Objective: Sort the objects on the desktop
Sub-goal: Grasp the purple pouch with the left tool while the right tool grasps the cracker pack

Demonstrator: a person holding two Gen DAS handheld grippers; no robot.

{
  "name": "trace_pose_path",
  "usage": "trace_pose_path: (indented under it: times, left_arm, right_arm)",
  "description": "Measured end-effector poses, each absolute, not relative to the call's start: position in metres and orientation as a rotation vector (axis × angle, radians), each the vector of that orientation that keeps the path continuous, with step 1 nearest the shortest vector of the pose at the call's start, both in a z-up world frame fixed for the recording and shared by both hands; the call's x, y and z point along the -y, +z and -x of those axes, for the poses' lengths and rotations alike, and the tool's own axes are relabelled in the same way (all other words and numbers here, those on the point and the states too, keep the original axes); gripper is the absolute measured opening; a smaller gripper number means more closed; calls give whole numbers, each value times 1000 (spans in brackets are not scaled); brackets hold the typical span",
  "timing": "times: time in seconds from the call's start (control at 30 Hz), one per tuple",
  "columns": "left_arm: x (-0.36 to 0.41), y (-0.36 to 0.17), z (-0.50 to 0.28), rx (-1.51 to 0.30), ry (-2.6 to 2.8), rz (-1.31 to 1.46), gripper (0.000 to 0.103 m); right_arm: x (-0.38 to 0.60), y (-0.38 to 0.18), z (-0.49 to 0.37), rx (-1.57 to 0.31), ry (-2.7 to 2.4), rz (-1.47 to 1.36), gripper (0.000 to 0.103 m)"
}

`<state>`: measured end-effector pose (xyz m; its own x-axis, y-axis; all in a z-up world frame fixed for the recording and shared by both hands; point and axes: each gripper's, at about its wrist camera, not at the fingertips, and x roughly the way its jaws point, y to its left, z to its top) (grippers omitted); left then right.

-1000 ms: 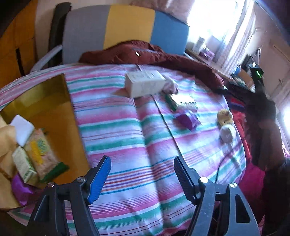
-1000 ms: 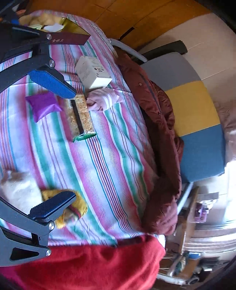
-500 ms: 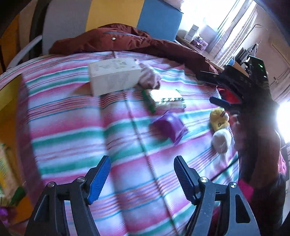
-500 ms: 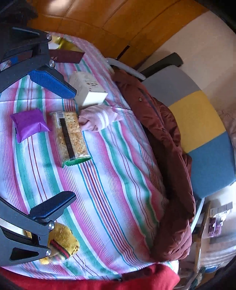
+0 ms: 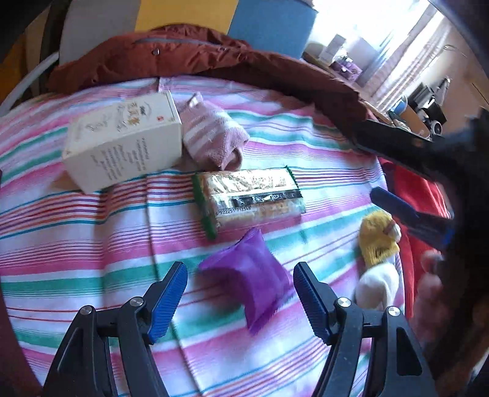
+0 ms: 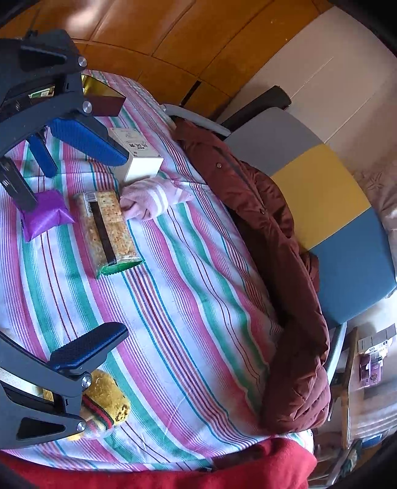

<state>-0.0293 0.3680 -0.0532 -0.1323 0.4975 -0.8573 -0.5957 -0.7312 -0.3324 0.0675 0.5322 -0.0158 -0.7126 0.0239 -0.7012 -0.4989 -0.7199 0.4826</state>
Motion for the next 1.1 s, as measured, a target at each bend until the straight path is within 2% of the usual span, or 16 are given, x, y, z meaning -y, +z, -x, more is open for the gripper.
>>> trace_pose_path:
  times: [0.13,0.23,0.4,0.63,0.8,0.93,1.1]
  left_arm:
    - [-380,-59,28,-186,1975,1369,72]
    - [-377,-59,19,-284,1995,1297,59]
    - [-345,-57,10,-314,1966,1240,57]
    - [-309,-59,1,-326,1950,1218,55]
    - [-307,-60,3,-318,1949,1223,51]
    - [-307,-61,4,-309,1951,1226,53]
    - [-309,-61,2,-342,1961,1212,53]
  right_arm:
    - [-531,-15,-66,-956,2473,1003,103]
    - [-531,-17,-66,-952,2475,1014,103]
    - [-521,-19,-59,-901,2500,1077,103]
    - [-498,-22,4,-514,2599,1335,103]
    - [-484,-48,54,-346,2626,1626,103]
    - [-484,-69,57,-388,2578,1776,103]
    - [-484,-81,21,-452,2527,1812,103]
